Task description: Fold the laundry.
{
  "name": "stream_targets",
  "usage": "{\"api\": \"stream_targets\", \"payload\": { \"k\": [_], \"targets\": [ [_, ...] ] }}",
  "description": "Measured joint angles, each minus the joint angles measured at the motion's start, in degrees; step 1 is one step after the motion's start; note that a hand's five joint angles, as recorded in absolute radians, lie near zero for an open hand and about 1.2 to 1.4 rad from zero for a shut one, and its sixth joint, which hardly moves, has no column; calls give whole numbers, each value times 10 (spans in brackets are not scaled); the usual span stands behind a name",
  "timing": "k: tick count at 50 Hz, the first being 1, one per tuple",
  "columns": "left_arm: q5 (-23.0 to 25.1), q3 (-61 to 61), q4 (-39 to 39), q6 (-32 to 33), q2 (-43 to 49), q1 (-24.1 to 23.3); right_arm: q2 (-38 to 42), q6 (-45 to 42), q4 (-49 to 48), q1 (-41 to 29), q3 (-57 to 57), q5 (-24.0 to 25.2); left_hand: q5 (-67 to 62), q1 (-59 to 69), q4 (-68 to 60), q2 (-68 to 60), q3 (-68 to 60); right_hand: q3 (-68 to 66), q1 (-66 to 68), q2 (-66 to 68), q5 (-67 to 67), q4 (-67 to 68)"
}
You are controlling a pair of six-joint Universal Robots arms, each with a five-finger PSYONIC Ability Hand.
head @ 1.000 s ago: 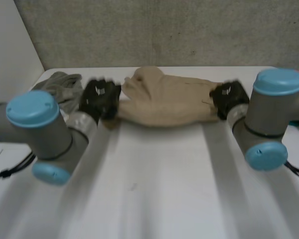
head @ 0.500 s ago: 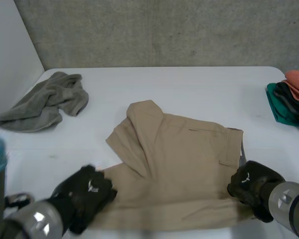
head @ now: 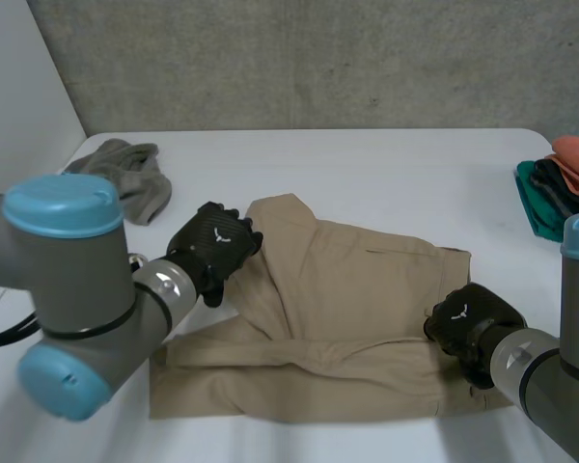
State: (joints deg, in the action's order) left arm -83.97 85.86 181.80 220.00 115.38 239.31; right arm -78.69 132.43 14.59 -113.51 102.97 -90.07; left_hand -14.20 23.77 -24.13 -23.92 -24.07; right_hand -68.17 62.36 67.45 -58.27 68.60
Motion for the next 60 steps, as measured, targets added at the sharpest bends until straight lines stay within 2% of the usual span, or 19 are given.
{"api": "stream_targets", "payload": {
  "k": [7,10,12,13,14,19,25,28,31,32,33,35,36,37,38,43,48,54,60],
  "targets": [
    [11,-55,23,1,92,19,-1,0,-21,0,17,0,-49,56,-49,-51,-47,0,0,0,0,0],
    [28,-84,24,2,139,28,-1,0,-30,2,25,0,-183,210,-184,-195,-183,0,0,0,-1,0],
    [33,-93,24,2,152,31,-1,0,-33,2,27,0,-183,210,-184,-195,-183,0,0,0,-1,0],
    [39,-104,23,1,167,34,-1,0,-36,3,30,0,-366,393,-370,-372,-368,0,0,0,-1,0],
    [42,-110,23,0,174,36,-1,0,-38,3,32,0,-415,424,-422,-426,-419,0,0,0,-1,0],
    [28,-115,22,-12,175,41,-3,0,-46,5,38,-1,-424,424,-444,-446,-440,0,0,0,-1,0],
    [-53,-96,18,-32,139,42,-6,0,-50,4,39,-1,-423,424,-444,-446,-440,0,0,0,-1,0],
    [-137,-73,12,-39,114,39,-7,2,-51,-1,38,0,-424,424,-444,-446,-440,0,0,0,-1,0],
    [-167,-57,9,-39,107,33,-6,5,-54,-4,37,0,-416,414,-422,-420,-421,0,0,0,-1,0],
    [-170,-55,8,-39,106,31,-6,6,-54,-4,37,0,-383,377,-382,-376,-382,0,0,0,-1,0],
    [-173,-51,7,-39,103,27,-5,10,-55,-5,37,0,-228,195,-223,-226,-225,0,0,0,-1,0],
    [-174,-47,6,-39,100,21,-5,15,-57,-6,36,0,-177,137,-172,-175,-176,0,0,0,-1,0],
    [-173,-46,6,-39,96,17,-4,18,-58,-6,36,0,-14,-36,-9,-14,-16,0,0,0,-1,0],
    [-172,-44,6,-40,88,12,-4,22,-58,-6,36,0,68,-89,69,65,64,0,0,0,-1,0],
    [-171,-43,5,-40,84,10,-4,23,-59,-6,36,0,77,-89,77,71,70,0,0,0,-1,0],
    [-165,-32,4,-43,47,2,-4,30,-60,-6,36,0,85,-88,82,74,78,0,0,0,-1,0],
    [-156,31,-9,-47,-38,-3,-5,31,-61,-2,36,0,18,-12,18,17,18,0,0,0,-1,0],
    [-114,134,-47,-65,-126,-17,-6,31,-63,0,37,0,-4,5,-4,-3,-4,0,0,0,-1,0],
    [-72,193,-59,-90,-144,-21,-6,31,-67,-1,38,0,-6,7,-5,-6,-6,0,0,0,-1,0]
  ]
}}
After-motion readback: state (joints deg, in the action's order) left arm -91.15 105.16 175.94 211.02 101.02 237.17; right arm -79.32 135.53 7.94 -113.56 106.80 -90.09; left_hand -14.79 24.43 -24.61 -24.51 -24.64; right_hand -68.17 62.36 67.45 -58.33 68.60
